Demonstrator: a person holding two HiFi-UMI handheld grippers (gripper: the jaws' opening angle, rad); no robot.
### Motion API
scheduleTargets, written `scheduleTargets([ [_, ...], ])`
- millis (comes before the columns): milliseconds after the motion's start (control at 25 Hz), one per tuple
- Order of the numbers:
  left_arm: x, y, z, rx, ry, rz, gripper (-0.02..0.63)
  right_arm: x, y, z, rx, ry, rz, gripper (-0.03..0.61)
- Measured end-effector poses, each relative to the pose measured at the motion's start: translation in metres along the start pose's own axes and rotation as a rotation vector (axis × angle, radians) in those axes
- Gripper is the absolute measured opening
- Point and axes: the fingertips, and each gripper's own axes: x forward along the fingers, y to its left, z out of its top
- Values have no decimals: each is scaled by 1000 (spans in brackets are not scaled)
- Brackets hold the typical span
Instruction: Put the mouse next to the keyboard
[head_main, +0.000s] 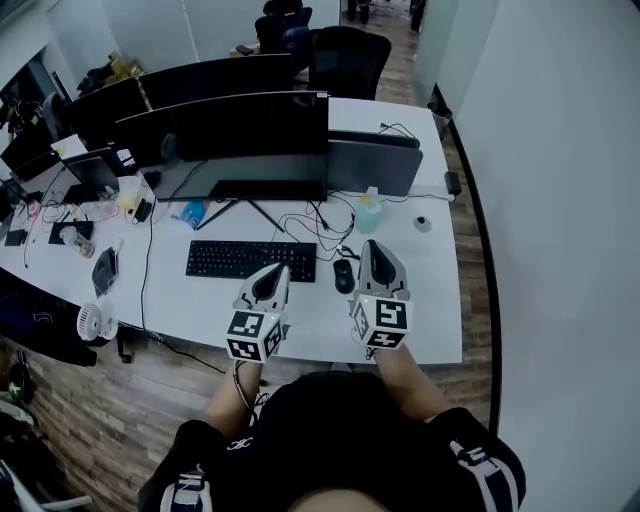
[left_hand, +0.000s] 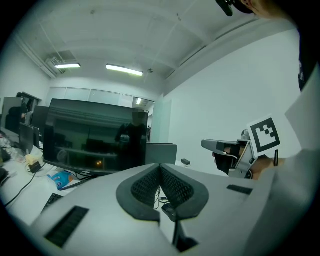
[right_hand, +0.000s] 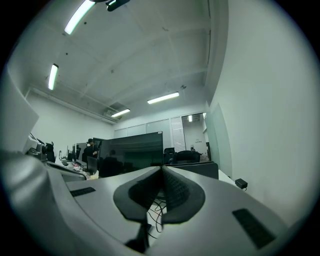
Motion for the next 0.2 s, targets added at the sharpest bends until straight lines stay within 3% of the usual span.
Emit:
scheduleTargets([
  [200,7,-3,5,8,-6,1,12,4,-6,-1,12,-1,12,14],
])
